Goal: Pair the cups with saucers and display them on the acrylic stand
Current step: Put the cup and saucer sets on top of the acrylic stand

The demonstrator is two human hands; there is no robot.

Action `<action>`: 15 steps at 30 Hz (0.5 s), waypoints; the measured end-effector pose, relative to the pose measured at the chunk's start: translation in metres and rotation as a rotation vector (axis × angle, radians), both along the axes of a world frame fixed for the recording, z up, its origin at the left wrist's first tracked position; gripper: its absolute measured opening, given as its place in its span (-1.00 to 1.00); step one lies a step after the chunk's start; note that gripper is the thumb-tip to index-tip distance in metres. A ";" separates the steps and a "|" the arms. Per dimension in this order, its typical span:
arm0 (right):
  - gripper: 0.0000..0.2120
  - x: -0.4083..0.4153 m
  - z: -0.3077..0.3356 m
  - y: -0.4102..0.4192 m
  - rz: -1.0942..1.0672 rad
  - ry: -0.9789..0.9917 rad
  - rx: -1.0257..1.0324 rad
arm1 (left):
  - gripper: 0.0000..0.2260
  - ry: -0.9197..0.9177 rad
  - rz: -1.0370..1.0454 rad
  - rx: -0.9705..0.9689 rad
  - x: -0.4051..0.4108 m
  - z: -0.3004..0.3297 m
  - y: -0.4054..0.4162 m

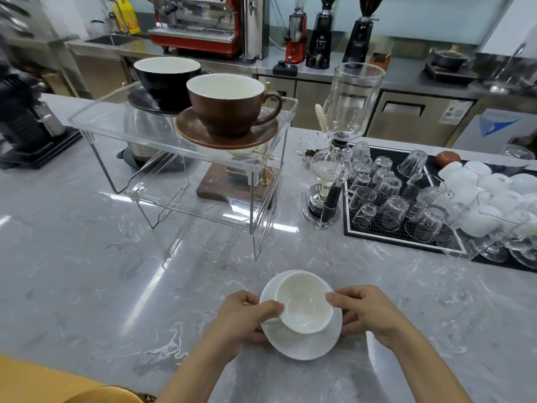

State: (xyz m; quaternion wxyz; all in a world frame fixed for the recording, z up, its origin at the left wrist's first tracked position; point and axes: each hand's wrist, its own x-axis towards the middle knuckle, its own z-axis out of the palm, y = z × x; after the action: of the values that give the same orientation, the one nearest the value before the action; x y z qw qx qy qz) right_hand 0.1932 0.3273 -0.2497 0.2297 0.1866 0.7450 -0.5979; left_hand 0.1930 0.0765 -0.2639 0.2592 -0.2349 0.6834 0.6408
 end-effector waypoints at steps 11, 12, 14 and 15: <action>-0.72 -0.008 0.011 -0.045 0.023 0.070 -0.014 | -0.51 0.046 0.155 0.038 0.013 0.006 -0.041; -0.72 -0.009 0.011 -0.050 0.026 0.069 -0.019 | -0.51 0.055 0.165 0.035 0.014 0.007 -0.046; -0.71 -0.009 0.012 -0.061 0.036 0.067 -0.027 | -0.53 0.074 0.176 0.034 0.016 0.008 -0.057; -0.72 -0.008 0.013 -0.065 0.040 0.070 -0.032 | -0.54 0.086 0.168 0.031 0.018 0.009 -0.062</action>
State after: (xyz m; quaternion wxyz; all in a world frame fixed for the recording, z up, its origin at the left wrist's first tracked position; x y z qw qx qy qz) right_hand 0.1848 0.2621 -0.2370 0.2184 0.1471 0.7466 -0.6110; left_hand 0.2109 0.0149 -0.2551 0.1785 -0.2599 0.6617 0.6803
